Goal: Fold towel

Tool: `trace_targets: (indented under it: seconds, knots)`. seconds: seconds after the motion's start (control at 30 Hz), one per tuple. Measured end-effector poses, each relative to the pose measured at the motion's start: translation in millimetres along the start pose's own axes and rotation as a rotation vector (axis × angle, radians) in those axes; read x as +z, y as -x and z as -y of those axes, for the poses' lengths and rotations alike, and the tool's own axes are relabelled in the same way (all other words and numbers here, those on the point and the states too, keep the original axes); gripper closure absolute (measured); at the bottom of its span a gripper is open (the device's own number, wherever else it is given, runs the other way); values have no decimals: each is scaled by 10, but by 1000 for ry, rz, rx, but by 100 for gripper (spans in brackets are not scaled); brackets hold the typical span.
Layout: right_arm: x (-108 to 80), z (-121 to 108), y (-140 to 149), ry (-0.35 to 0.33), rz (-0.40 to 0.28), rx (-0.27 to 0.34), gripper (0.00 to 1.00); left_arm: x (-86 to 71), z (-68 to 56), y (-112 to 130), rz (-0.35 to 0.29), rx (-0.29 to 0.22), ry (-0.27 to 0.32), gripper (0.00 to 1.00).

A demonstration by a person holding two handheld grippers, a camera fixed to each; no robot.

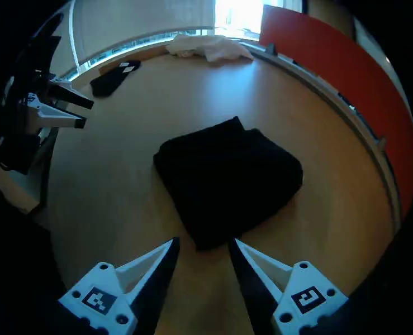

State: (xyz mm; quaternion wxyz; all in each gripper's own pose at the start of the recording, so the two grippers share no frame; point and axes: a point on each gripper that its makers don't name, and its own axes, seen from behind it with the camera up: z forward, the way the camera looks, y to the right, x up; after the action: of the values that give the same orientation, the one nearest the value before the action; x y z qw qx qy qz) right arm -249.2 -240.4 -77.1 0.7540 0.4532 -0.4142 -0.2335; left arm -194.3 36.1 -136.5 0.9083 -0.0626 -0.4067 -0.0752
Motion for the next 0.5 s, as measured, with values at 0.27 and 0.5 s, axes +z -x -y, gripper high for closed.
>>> trace_targets:
  seconds: [0.27, 0.5]
  knots:
    - [24, 14, 78, 1, 6, 29, 35, -1, -20, 20, 3, 4, 4, 4]
    - [51, -2, 87, 11, 3, 57, 53, -5, -23, 18, 3, 5, 6, 4]
